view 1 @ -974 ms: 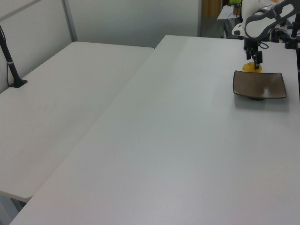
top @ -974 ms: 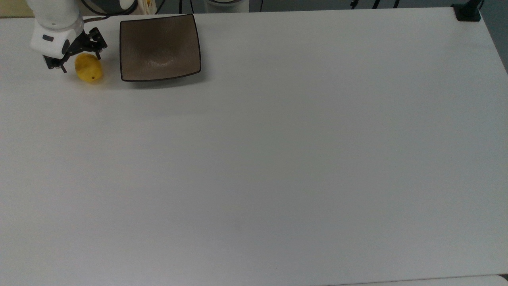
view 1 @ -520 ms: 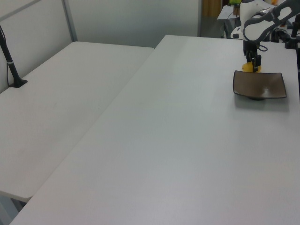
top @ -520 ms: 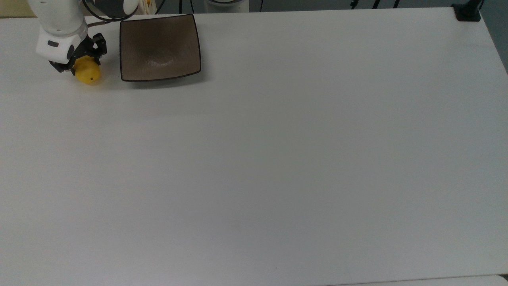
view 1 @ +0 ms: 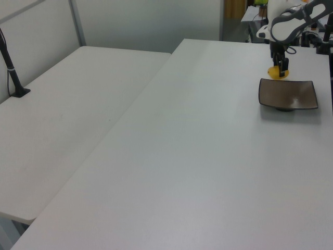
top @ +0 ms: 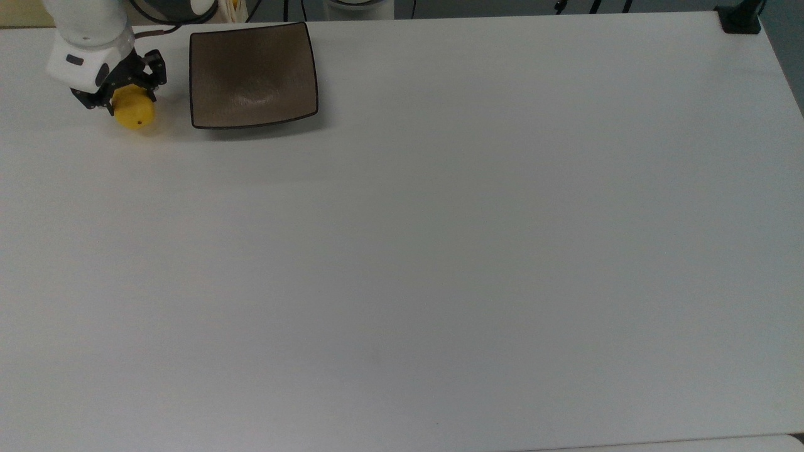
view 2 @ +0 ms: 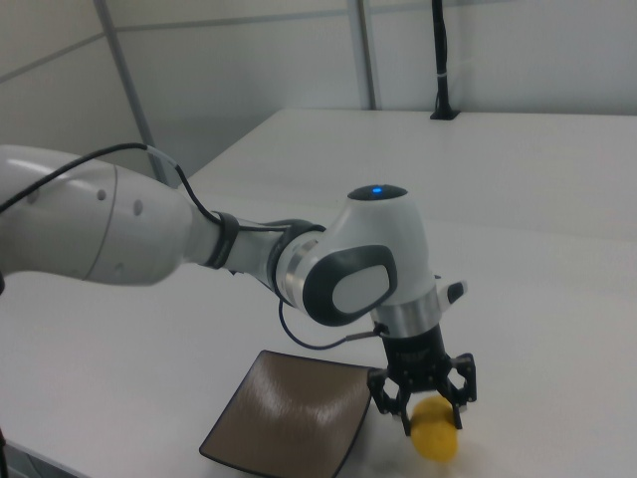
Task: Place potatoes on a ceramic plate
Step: 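Close the gripper on the yellow potato, then lift the potato and carry it over the brown plate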
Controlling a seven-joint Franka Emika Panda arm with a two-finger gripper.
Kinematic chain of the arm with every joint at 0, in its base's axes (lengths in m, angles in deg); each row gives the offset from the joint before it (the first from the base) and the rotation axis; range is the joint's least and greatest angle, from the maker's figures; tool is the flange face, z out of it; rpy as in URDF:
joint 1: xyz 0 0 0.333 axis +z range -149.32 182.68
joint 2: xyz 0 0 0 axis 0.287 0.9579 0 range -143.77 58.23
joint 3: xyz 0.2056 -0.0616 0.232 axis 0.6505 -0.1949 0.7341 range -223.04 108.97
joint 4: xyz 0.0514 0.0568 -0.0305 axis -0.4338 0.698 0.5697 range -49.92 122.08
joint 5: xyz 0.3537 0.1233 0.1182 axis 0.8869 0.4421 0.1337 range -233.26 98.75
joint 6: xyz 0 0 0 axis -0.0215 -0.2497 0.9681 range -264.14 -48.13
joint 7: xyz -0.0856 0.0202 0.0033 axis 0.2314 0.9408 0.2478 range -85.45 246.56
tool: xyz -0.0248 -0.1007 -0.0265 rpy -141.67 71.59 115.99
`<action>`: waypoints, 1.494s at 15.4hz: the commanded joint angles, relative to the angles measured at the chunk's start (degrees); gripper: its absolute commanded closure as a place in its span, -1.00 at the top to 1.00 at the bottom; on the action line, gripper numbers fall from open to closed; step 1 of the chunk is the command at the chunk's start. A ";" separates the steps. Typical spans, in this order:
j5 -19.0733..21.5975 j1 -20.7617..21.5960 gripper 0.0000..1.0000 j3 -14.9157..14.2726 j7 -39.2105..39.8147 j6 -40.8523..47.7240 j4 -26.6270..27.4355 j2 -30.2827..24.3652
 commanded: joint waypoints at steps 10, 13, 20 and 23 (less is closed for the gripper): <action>12.02 2.24 -0.21 0.82 -14.54 12.65 -2.11 -7.88; 12.20 4.00 -0.22 1.17 -18.14 15.20 -1.85 -9.56; 11.59 3.39 0.33 6.09 -21.58 18.90 -0.62 -10.97; 11.41 3.65 0.76 6.09 -21.41 18.64 -0.71 -10.53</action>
